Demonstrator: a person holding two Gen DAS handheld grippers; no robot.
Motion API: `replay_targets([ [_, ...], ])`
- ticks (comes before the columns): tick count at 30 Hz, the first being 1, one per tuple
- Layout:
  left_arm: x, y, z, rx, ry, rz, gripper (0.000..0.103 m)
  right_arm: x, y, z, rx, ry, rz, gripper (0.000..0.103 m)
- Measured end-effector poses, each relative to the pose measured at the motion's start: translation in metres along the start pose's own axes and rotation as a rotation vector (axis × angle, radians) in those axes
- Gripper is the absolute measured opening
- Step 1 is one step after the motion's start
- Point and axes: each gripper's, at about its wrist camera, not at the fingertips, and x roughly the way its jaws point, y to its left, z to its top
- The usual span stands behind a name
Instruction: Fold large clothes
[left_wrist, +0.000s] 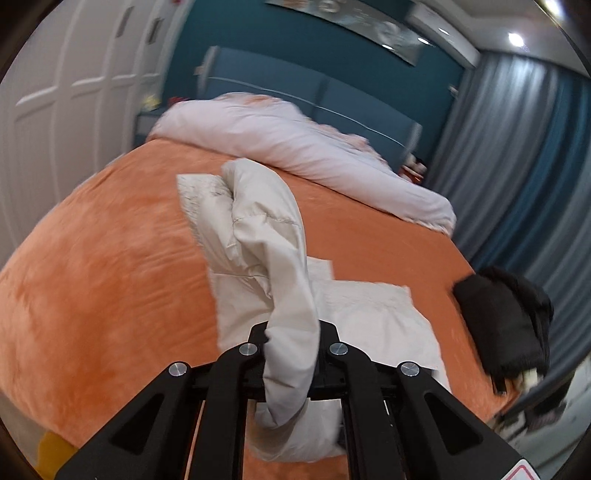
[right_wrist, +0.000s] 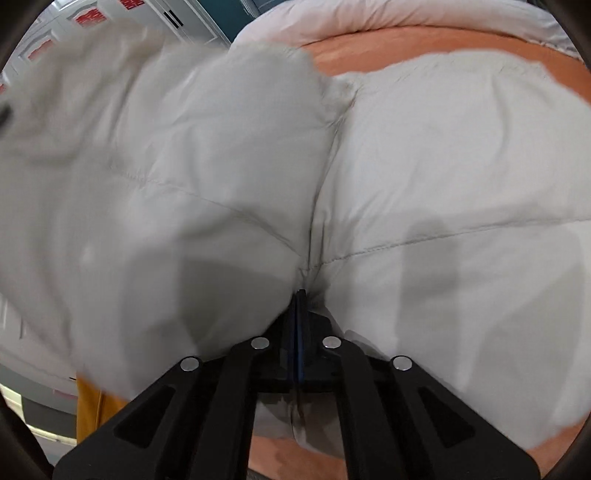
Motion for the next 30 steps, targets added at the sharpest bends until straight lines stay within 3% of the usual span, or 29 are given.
replay_targets([
  [4,0.023,-0.040,0.000,0.089,0.020,-0.026,0.004,0.019,0.000,0.006,0.024,0.013,0.050,0.000],
  [9,0.059,-0.094,-0.009,0.204,0.079,-0.091,0.004,0.028,-0.012,0.012,0.100,0.008,0.184,0.000],
  [12,0.079,-0.127,-0.014,0.287,0.109,-0.128,0.004,0.005,-0.035,0.006,0.188,0.010,0.286,0.000],
  [15,0.095,-0.150,-0.020,0.330,0.144,-0.166,0.004,-0.043,-0.080,-0.014,0.309,-0.029,0.348,0.000],
  [20,0.131,-0.180,-0.054,0.395,0.228,-0.187,0.004,-0.137,-0.153,-0.045,0.432,-0.183,0.229,0.000],
  [25,0.167,-0.209,-0.114,0.508,0.314,-0.169,0.004,-0.199,-0.172,-0.043,0.384,-0.308,0.060,0.002],
  [29,0.178,-0.216,-0.136,0.547,0.314,-0.145,0.004,-0.214,-0.161,-0.006,0.252,-0.362,-0.033,0.038],
  [30,0.181,-0.217,-0.139,0.550,0.312,-0.139,0.004,-0.214,-0.156,0.010,0.214,-0.364,-0.036,0.040],
])
